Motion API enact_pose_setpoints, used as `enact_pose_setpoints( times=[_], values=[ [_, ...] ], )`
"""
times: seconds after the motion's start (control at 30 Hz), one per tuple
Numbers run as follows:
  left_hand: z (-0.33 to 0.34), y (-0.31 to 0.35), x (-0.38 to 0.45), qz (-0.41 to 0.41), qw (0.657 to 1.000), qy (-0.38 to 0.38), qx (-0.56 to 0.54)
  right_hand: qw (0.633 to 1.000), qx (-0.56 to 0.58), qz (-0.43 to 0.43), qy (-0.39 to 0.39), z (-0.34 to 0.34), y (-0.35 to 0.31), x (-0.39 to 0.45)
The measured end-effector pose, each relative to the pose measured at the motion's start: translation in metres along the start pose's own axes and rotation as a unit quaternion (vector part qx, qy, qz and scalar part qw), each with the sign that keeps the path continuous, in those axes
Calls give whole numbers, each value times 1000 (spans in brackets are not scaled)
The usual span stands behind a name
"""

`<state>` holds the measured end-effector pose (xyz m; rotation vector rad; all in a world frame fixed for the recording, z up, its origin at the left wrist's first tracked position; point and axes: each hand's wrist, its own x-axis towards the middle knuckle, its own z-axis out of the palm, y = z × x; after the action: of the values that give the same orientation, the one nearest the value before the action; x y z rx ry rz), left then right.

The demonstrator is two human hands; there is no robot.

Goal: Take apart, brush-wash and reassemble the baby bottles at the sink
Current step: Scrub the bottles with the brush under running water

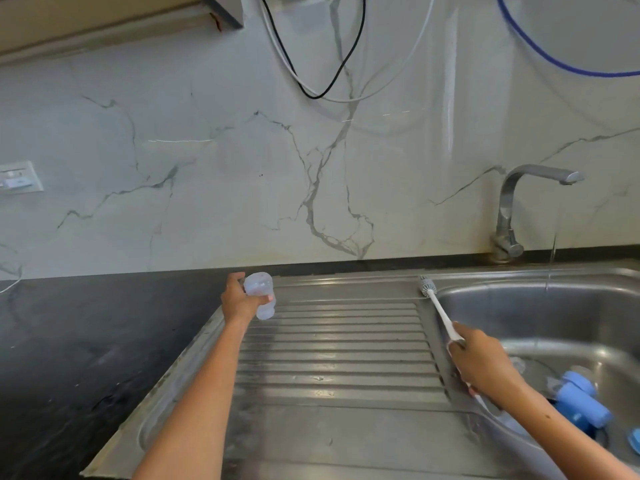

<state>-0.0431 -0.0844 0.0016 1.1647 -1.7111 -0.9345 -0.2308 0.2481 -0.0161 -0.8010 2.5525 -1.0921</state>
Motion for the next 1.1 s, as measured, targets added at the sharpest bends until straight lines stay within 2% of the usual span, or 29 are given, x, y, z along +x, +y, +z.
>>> enact_pose_setpoints(
  times=[0.13, 0.43, 0.9, 1.1],
  values=[
    [4, -9, 5, 18, 999, 25, 20, 1000, -8, -5, 0, 0, -1, 1],
    [10, -10, 3, 35, 999, 12, 21, 1000, 11, 1, -2, -2, -1, -1],
    [9, -15, 5, 1, 999, 31, 31, 1000, 10, 1, -22, -5, -1, -3],
    [6, -18, 2, 10, 998, 29, 49, 1000, 9, 2, -27, -6, -1, -2]
  ],
)
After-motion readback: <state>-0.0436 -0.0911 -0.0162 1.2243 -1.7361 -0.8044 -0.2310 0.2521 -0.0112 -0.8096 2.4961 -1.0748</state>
